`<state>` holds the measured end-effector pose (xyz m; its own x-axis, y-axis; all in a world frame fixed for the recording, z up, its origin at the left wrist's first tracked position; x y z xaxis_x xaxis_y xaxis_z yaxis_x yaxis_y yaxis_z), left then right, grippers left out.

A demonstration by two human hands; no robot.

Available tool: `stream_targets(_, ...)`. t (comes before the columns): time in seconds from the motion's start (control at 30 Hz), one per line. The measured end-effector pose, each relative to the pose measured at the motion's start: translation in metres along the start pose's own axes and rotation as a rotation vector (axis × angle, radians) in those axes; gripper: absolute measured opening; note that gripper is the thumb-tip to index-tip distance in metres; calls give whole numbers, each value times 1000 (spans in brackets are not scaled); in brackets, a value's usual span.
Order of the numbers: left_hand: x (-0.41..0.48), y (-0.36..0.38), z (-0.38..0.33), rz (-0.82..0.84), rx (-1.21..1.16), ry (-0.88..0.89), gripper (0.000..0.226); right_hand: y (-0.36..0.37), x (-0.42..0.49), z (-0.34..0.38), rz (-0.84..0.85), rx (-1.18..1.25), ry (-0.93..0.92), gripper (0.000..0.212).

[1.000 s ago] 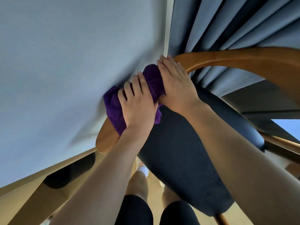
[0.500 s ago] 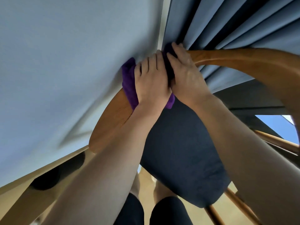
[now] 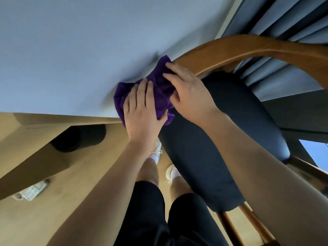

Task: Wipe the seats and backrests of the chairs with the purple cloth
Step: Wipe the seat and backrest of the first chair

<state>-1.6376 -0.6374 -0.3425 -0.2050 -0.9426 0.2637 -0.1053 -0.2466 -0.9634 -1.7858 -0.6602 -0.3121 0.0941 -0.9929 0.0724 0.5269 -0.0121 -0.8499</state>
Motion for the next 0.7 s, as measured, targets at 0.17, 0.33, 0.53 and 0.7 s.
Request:
stream_targets(0.17, -16, -5, 16, 6, -34, -108, 82, 9, -2, 7, 27, -42, 31, 63)
stream_targets(0.33, 10, 4, -2, 113, 136, -161, 93, 5, 11, -11, -69, -55, 110, 56)
stream_targets(0.53, 26, 9, -26, 132, 200, -142, 98, 2, 11, -28, -226, -63, 165, 41)
stream_targets(0.7, 53, 15, -53, 130, 157, -62, 100, -5, 14, -37, -321, -27, 178, 50)
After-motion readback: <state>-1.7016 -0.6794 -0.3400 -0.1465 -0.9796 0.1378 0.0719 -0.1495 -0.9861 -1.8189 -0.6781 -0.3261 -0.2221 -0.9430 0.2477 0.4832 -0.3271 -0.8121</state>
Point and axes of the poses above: each hand's wrist, its own x-axis towards the middle knuckle, its own y-axis out of the palm, z = x × y, the point moved 3 cm from there along x, towards the middle knuckle, and after that the axes turned 12 degrees about -z, right-handed, at the moved point
